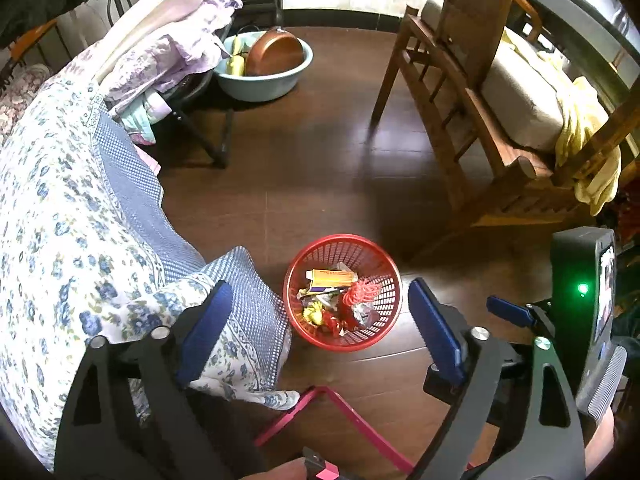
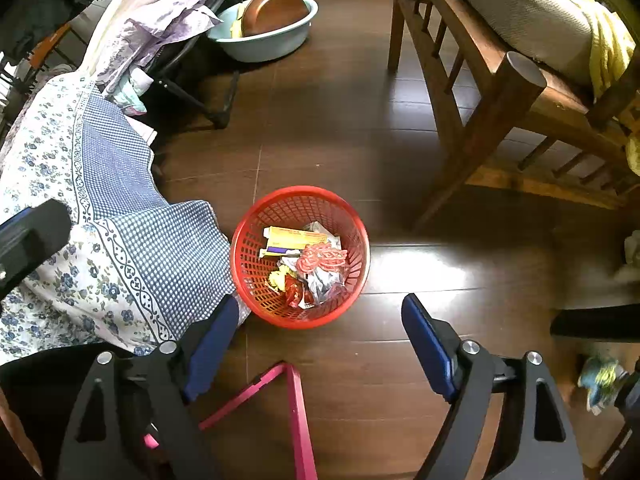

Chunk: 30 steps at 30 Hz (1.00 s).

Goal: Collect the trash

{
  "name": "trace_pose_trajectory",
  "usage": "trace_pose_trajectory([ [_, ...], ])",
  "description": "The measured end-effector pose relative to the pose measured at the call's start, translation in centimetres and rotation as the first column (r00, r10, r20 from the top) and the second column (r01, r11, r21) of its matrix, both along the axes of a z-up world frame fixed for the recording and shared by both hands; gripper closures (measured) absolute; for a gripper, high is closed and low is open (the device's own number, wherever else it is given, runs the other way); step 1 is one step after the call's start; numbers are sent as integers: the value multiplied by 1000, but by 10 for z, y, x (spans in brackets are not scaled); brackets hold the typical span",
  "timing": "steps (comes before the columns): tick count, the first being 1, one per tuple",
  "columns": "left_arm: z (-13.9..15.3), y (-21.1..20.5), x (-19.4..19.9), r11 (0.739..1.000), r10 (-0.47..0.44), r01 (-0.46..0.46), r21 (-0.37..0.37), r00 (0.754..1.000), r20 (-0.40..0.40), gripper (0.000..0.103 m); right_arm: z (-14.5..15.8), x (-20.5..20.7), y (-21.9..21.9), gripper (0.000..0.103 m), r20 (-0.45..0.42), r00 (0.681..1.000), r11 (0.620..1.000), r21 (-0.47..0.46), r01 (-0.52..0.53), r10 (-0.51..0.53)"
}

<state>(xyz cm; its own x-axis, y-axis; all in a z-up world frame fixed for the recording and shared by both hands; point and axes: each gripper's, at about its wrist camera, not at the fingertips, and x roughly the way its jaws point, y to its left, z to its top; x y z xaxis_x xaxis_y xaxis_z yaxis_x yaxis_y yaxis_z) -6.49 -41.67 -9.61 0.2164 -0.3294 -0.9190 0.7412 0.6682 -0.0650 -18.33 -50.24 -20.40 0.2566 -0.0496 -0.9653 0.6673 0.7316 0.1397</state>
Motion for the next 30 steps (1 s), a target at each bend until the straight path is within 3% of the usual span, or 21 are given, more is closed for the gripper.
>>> trace_pose_trajectory([
  [6, 1, 9, 2, 1000, -3, 3, 6, 1000, -17, 10, 1, 0, 3, 17, -6, 1000, 1000, 5, 3, -3],
  [10, 2, 14, 4, 1000, 3, -4, -12, 999, -33, 9, 3, 2, 10, 11, -19, 1000, 999, -39, 2, -2],
  [30, 3, 11, 2, 1000, -8, 8, -10, 1000, -27, 9, 0, 10, 19, 10, -49, 998, 998, -51, -28, 26],
])
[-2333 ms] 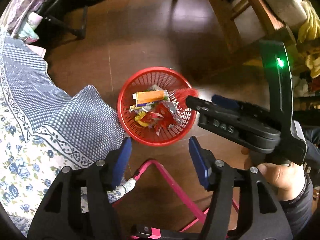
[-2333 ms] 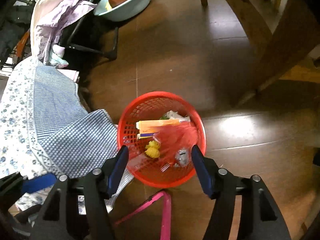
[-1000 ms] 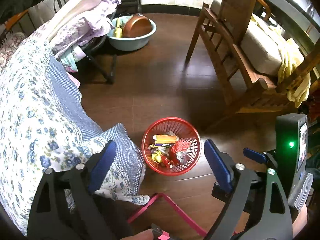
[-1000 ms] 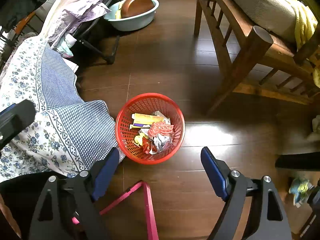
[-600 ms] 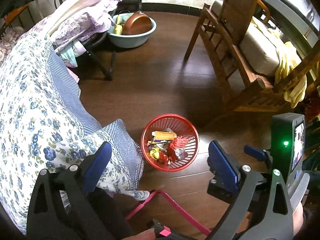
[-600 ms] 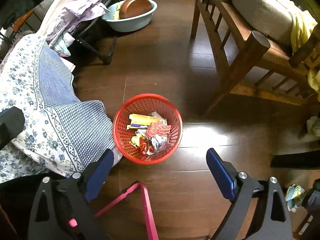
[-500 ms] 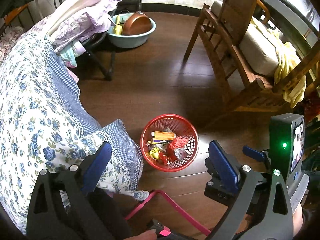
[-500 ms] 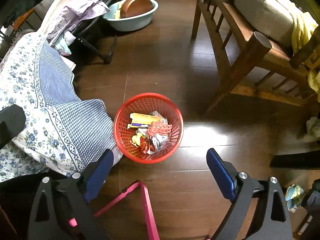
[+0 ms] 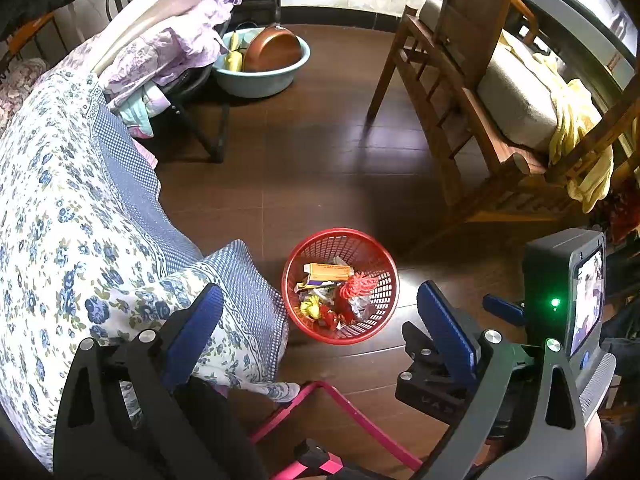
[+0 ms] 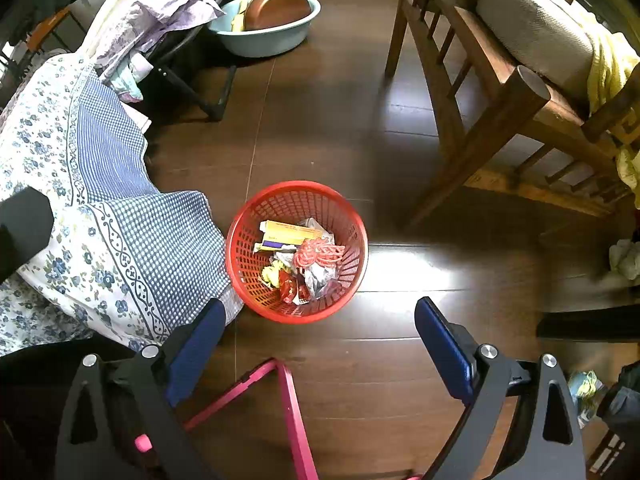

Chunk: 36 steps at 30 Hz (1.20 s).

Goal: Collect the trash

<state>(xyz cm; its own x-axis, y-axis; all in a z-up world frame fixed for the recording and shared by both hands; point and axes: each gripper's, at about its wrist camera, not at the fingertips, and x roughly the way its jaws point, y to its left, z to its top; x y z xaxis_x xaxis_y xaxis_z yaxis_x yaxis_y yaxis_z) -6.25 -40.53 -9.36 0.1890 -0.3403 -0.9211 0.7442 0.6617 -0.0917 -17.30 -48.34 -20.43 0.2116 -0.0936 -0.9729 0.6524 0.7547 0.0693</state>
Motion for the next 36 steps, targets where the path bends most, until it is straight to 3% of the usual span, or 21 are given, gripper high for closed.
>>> trace_pose_trajectory([
  [15, -4, 3, 8, 999, 47, -47, 17, 999, -14, 7, -2, -3, 0, 10, 5, 1000, 1000, -7, 8, -8],
  [36, -7, 0, 4, 999, 15, -14, 35, 1000, -4, 7, -6, -2, 3, 10, -6, 1000, 1000, -1, 2, -2],
])
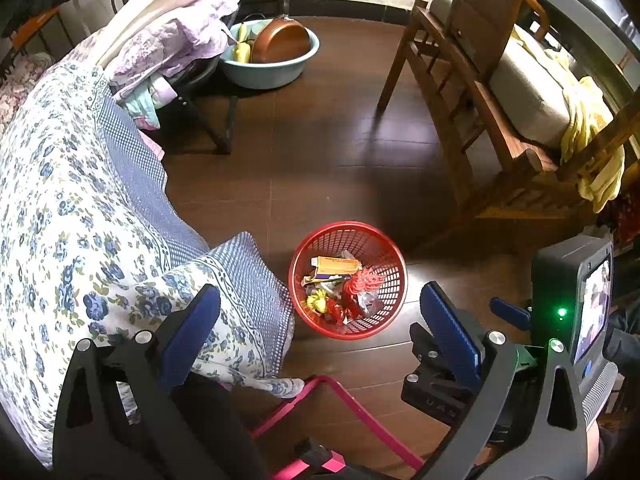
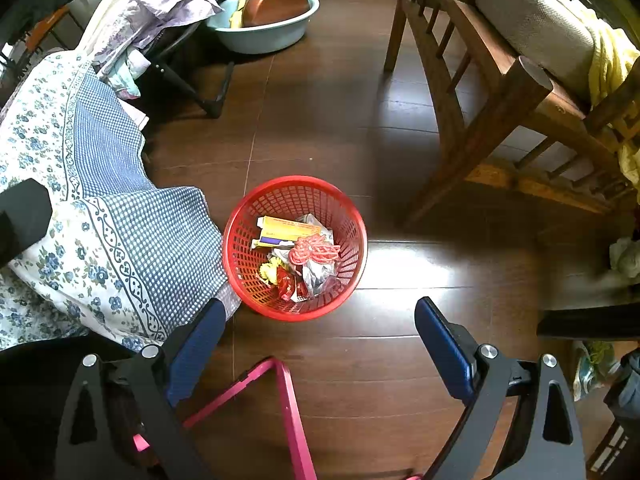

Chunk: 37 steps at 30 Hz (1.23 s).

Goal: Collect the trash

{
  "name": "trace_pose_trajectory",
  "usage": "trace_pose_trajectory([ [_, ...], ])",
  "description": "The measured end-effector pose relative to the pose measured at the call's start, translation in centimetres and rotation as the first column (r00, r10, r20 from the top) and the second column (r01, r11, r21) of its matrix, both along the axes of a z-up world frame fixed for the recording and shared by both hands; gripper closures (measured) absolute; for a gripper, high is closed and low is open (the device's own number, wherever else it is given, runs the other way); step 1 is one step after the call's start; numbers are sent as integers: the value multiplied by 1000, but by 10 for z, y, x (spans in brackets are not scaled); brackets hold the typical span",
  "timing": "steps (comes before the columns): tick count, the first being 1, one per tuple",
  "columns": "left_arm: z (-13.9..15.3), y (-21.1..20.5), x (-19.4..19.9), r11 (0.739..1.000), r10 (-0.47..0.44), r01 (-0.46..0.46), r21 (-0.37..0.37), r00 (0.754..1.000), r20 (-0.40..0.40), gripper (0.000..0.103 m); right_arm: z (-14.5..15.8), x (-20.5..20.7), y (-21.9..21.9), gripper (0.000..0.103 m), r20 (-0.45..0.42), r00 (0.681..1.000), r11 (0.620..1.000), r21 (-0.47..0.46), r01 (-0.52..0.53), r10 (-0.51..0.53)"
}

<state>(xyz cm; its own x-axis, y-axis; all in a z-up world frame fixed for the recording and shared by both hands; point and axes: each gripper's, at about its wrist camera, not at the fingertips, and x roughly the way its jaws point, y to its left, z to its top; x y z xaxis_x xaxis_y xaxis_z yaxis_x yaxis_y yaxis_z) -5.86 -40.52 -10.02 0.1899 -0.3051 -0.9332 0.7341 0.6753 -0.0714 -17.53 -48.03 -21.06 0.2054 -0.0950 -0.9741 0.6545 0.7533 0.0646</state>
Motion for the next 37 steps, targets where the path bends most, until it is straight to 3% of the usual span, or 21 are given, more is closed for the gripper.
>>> trace_pose_trajectory([
  [37, 0, -6, -10, 999, -54, 54, -1, 998, 19, 7, -4, 1, 1, 10, -13, 1000, 1000, 5, -9, 9],
])
